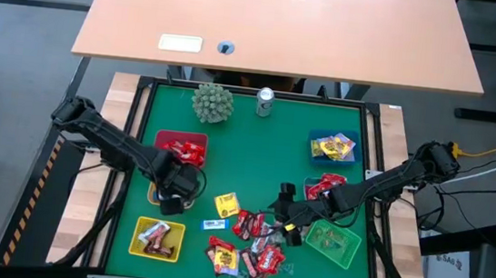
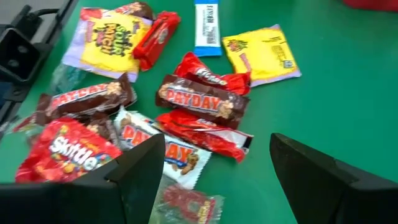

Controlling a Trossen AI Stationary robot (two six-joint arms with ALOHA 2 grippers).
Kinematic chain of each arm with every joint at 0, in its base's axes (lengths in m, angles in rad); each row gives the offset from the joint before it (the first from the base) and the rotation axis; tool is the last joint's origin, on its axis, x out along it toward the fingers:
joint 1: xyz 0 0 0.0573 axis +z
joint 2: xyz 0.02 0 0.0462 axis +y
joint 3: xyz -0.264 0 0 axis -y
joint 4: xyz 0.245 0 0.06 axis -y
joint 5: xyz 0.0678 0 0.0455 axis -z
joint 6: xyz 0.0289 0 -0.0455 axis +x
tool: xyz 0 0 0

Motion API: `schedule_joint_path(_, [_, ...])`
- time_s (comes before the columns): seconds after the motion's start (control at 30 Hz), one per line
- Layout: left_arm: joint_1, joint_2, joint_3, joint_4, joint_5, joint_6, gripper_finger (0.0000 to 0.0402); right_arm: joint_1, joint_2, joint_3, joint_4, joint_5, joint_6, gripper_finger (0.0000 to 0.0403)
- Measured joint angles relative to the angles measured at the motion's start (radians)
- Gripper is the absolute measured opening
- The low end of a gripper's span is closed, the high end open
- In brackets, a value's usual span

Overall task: Sort candy
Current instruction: Put the white chocolate bar into the orange bin, then put the red chocolate bar into the red bin

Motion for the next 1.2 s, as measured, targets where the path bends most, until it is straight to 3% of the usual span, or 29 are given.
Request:
schedule_joint_path(0.37, [-0.007, 0.001, 0.0, 0.056, -0.007, -0.155, 0.0115, 0.0, 0.0, 0.0, 0.0, 0.037, -0.152, 0.0289])
schedule_joint_path(0.8, [-0.006, 0.002, 0.0, 0.522, -0.182, -0.131, 0.0118, 0.0, 0.158, 0.0, 0.016, 0.061, -0.482, 0.0289])
schedule_joint_path(1.2, [-0.007, 0.002, 0.0, 0.572, -0.187, -0.124, 0.0118, -0.039, 0.249, 0.0, 0.078, 0.097, -0.653, 0.0288])
